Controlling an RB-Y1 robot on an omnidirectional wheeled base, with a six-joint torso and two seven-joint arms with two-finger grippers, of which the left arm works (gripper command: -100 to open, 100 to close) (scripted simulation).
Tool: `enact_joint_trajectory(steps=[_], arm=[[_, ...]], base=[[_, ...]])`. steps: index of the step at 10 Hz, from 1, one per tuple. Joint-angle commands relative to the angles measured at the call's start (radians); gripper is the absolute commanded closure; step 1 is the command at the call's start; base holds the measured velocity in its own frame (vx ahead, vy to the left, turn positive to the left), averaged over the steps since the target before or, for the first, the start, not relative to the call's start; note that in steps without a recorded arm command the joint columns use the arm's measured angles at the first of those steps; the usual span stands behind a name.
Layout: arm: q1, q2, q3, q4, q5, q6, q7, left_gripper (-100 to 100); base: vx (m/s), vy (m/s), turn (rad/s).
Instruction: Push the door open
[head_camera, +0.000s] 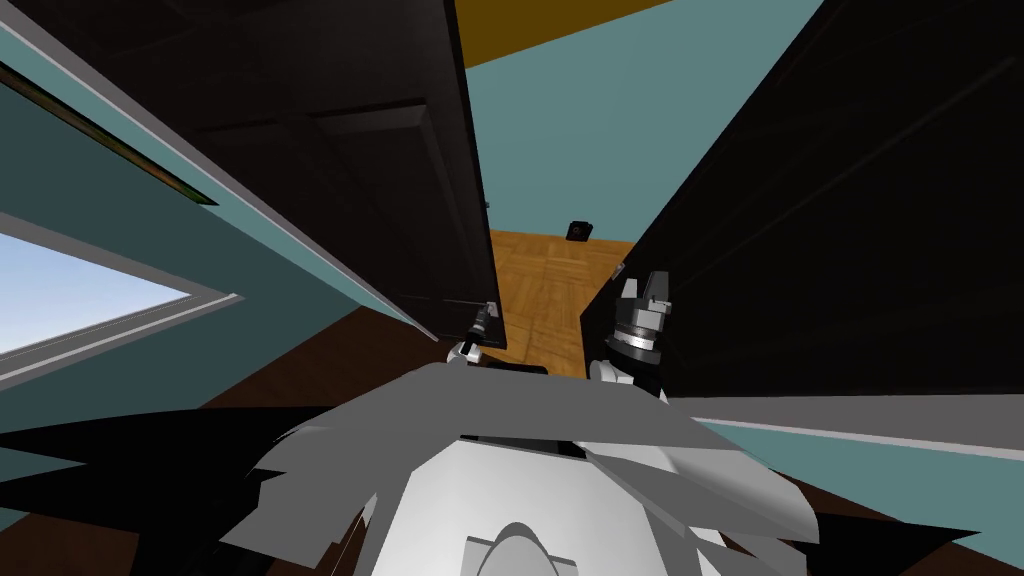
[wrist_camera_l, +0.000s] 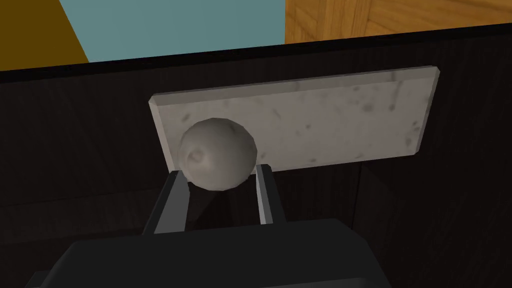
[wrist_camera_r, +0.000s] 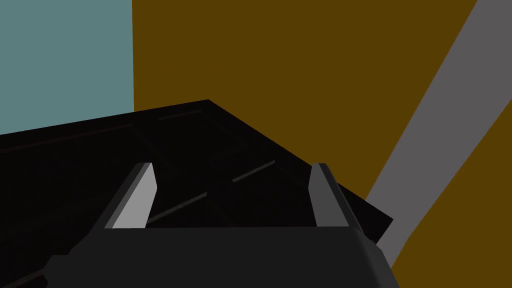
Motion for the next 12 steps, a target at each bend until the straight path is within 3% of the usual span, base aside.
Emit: enact_joint_trajectory(steps=[1,2,9,12], arm=[[0.022,0.014,0.01,-0.04,0.005,0.013,0.0,100],[-0.005,0.01,0.011,0.011,0.009,-0.008,-0.001,-100],[-0.014,-0.007,0.014,0.01,0.016,0.001,0.005,-100],[-0.012,0.001,0.02,0.015,0.021,-0.011,-0.002,-100]], base=[[0.133,-0.031,0.08],[-0.07,-0.043,0.056],[-0.187,-0.044,0.035],[0.174,-0.015,-0.028]])
